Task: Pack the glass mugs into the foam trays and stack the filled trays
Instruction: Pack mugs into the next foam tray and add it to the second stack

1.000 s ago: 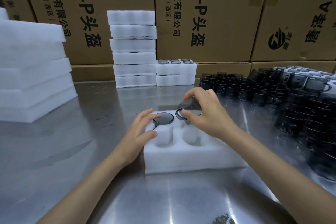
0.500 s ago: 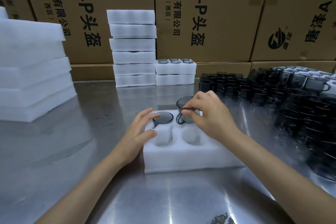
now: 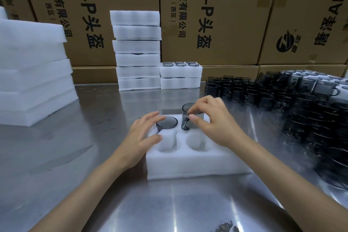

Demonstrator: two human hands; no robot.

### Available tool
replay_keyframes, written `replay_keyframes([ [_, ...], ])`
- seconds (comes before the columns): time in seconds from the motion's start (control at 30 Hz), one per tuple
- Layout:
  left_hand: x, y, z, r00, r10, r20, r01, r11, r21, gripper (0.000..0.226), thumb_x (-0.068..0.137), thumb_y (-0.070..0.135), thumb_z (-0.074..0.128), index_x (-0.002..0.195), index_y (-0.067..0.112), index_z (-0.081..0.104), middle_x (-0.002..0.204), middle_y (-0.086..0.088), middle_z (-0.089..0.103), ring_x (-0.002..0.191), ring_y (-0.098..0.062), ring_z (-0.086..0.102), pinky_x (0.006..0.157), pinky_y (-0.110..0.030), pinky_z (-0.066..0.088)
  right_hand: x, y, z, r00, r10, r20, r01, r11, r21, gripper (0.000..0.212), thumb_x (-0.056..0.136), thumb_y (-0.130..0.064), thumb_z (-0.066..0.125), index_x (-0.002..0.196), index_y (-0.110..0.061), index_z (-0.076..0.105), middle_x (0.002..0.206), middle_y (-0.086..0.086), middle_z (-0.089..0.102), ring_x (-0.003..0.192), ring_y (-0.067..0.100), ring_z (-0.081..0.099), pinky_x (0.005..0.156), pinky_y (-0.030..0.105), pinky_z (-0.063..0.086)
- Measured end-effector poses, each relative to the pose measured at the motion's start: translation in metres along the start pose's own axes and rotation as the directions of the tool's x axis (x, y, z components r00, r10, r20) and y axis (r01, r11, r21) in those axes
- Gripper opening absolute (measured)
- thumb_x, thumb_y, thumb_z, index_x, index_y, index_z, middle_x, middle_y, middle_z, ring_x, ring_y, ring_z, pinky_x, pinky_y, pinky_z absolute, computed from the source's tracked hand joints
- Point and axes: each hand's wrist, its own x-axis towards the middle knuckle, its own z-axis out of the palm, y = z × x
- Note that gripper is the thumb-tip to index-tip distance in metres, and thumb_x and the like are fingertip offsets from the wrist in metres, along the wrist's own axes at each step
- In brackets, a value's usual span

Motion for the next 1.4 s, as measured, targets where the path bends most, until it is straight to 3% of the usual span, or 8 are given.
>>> replay_keyframes([
  [0.1, 0.002, 0.011, -0.001, 0.998, 0.065, 0.0, -0.065, 0.998, 0.026, 0.052, 0.08, 0.04, 0.046, 0.132, 0.042, 0.043, 0.144, 0.027, 0.029, 0.132, 0.011, 0.019, 0.095, 0.005, 0.009, -0.001, -0.001, -0.003, 0.999, -0.013, -0.032, 0.014, 1.0, 0.025, 0.027, 0.096, -0.031, 0.047, 0.12, -0.034, 0.057, 0.125, -0.027, 0.044, 0.121, -0.004, 0.027, 0.092, 0.021, 0.029],
  [0.23, 0.012, 0.033, 0.001, 0.987, 0.149, 0.066, -0.153, 0.987, 0.052, 0.059, 0.083, 0.044, 0.044, 0.141, 0.041, 0.033, 0.15, 0.028, 0.02, 0.138, 0.01, 0.012, 0.111, -0.015, 0.011, -0.002, -0.002, -0.001, 0.997, -0.039, 0.07, 0.042, 0.998, -0.05, 0.045, 0.1, -0.025, 0.036, 0.145, -0.028, 0.035, 0.149, -0.023, 0.026, 0.133, -0.01, 0.012, 0.098, -0.002, 0.004],
  [0.4, 0.03, 0.049, 0.009, 0.968, 0.137, 0.21, -0.175, 0.969, 0.175, 0.068, 0.082, 0.044, 0.038, 0.146, 0.038, 0.016, 0.152, 0.028, 0.006, 0.14, 0.011, 0.0, 0.119, -0.033, 0.004, -0.001, 0.002, 0.002, 0.975, 0.027, 0.221, -0.004, 0.995, -0.103, 0.046, 0.101, -0.031, 0.038, 0.146, -0.027, 0.034, 0.155, -0.012, 0.024, 0.142, 0.008, 0.017, 0.112, 0.023, 0.016],
  [0.63, 0.028, 0.04, 0.009, 0.954, 0.115, 0.278, -0.177, 0.962, 0.209, 0.08, 0.073, 0.059, 0.028, 0.147, 0.038, 0.006, 0.148, 0.034, -0.003, 0.137, 0.016, -0.005, 0.117, -0.023, -0.001, -0.002, 0.001, 0.0, 0.97, -0.001, 0.243, 0.008, 1.0, -0.029, 0.044, 0.102, -0.017, 0.035, 0.145, -0.024, 0.035, 0.153, -0.012, 0.028, 0.142, 0.006, 0.018, 0.115, 0.021, 0.014],
  [0.9, 0.022, 0.046, 0.006, 0.927, -0.017, 0.375, -0.131, 0.922, 0.364, 0.078, 0.075, 0.047, 0.026, 0.149, 0.03, 0.008, 0.14, 0.03, -0.004, 0.129, 0.017, -0.004, 0.11, -0.015, -0.005, 0.001, -0.003, 0.0, 0.883, 0.099, 0.459, -0.039, 0.99, -0.139, 0.048, 0.1, -0.021, 0.027, 0.146, -0.036, 0.029, 0.153, -0.023, 0.02, 0.143, 0.0, 0.011, 0.116, 0.031, 0.019],
  [1.07, 0.02, 0.048, 0.007, 0.917, -0.039, 0.396, -0.137, 0.903, 0.406, 0.078, 0.076, 0.049, 0.023, 0.15, 0.03, 0.006, 0.153, 0.023, 0.0, 0.128, 0.018, -0.005, 0.11, -0.016, -0.006, -0.002, -0.006, -0.004, 0.856, 0.111, 0.504, -0.028, 0.985, -0.17, 0.05, 0.1, -0.026, 0.023, 0.149, -0.035, 0.021, 0.156, -0.02, 0.012, 0.143, 0.0, 0.006, 0.117, 0.031, 0.015],
  [1.27, 0.021, 0.042, 0.011, 0.939, -0.016, 0.343, -0.138, 0.897, 0.419, 0.057, 0.097, 0.048, 0.026, 0.15, 0.033, 0.009, 0.152, 0.026, 0.002, 0.137, 0.012, -0.003, 0.111, -0.017, -0.005, -0.007, -0.011, -0.002, 0.863, 0.129, 0.489, -0.042, 0.982, -0.186, 0.049, 0.101, -0.03, 0.022, 0.15, -0.031, 0.02, 0.158, -0.013, 0.009, 0.144, 0.003, 0.003, 0.113, 0.026, 0.01],
  [1.4, 0.015, 0.039, 0.012, 0.964, 0.018, 0.266, -0.118, 0.923, 0.367, 0.05, 0.099, 0.048, 0.031, 0.147, 0.037, 0.02, 0.151, 0.029, 0.01, 0.139, 0.01, 0.003, 0.108, -0.015, -0.004, -0.012, -0.012, -0.002, 0.953, 0.125, 0.276, -0.078, 0.982, -0.173, 0.047, 0.102, -0.038, 0.025, 0.145, -0.025, 0.035, 0.153, -0.01, 0.03, 0.144, 0.006, 0.014, 0.114, 0.032, 0.014],
])
